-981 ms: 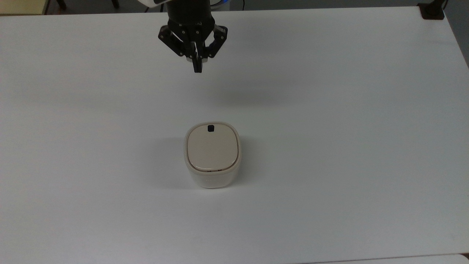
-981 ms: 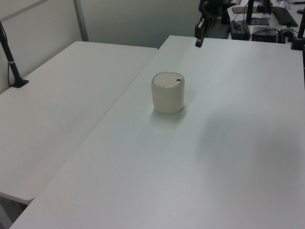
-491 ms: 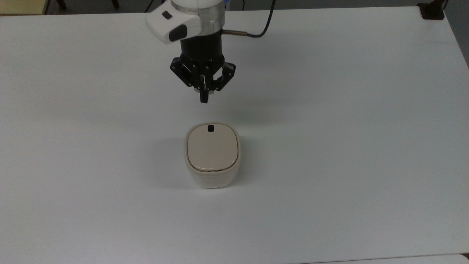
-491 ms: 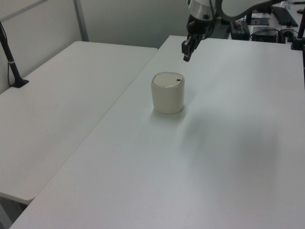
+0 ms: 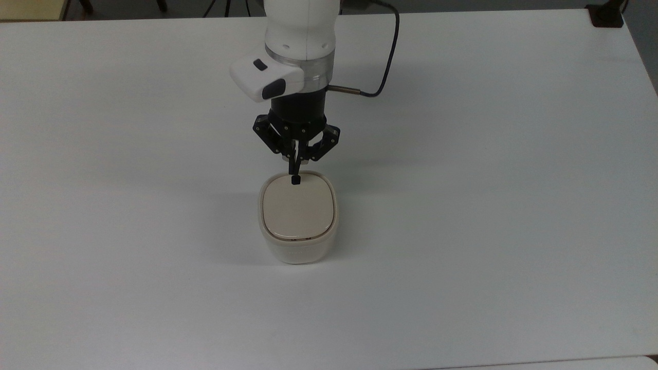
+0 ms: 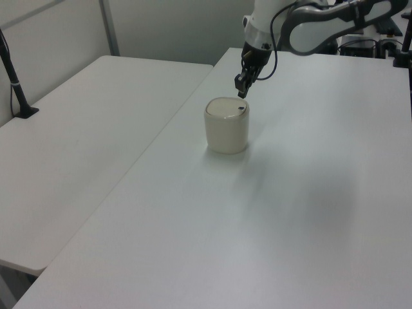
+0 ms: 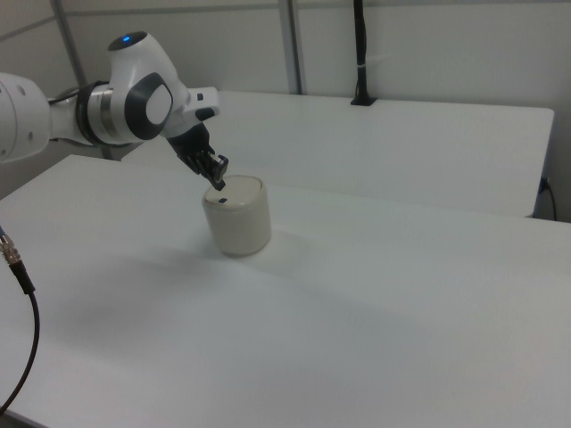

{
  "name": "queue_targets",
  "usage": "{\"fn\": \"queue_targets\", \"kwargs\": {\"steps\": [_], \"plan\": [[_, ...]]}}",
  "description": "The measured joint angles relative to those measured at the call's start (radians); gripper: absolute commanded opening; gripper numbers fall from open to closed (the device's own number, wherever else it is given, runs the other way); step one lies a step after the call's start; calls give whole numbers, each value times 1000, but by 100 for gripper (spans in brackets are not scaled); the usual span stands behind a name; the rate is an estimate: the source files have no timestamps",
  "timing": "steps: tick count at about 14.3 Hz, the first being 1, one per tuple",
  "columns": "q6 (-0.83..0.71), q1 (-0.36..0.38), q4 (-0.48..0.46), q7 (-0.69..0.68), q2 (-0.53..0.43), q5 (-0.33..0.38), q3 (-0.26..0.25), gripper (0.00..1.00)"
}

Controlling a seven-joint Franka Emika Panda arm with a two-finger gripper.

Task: Open the trash bin
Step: 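Press the gripper fingertips down on the lid to tip it open, then raise the gripper up and away from the opened bin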

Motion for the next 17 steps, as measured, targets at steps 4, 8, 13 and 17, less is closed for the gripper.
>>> {"fn": "queue_targets", "kwargs": {"steps": [4, 8, 13, 17], "plan": [[35, 14, 0, 77, 45, -92, 0, 4], [39, 19, 2, 84, 57, -137, 0, 4], [39, 21, 9, 95, 52, -140, 0, 2], [-94, 6, 35, 99, -24, -43, -2, 33]]}}
